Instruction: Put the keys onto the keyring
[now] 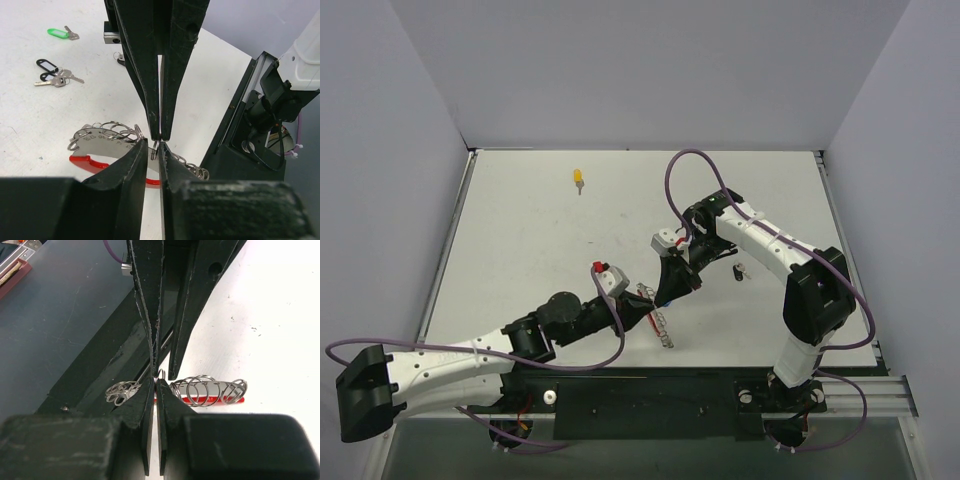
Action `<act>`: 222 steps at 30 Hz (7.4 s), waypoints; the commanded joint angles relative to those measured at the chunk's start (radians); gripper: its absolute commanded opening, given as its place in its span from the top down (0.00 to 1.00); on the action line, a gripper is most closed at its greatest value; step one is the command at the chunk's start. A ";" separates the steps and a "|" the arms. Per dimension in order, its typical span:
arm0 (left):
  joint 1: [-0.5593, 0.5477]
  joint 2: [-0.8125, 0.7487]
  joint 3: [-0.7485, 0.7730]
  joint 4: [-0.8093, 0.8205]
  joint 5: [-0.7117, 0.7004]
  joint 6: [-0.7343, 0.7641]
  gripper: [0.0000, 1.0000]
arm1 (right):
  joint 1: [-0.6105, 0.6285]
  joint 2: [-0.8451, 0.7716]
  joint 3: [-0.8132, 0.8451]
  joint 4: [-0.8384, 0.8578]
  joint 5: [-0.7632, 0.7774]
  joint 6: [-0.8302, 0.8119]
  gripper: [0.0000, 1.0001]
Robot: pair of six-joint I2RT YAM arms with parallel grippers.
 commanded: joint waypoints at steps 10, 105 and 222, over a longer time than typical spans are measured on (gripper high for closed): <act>0.010 -0.080 -0.044 0.124 -0.032 0.008 0.62 | 0.003 0.009 0.023 -0.286 -0.063 -0.002 1.00; 0.042 -0.085 0.015 -0.110 0.109 0.156 1.00 | -0.035 0.005 0.063 -0.284 0.058 0.026 0.64; 0.530 0.082 0.338 -0.647 0.704 0.405 1.00 | -0.486 0.281 0.058 0.507 1.071 1.373 0.79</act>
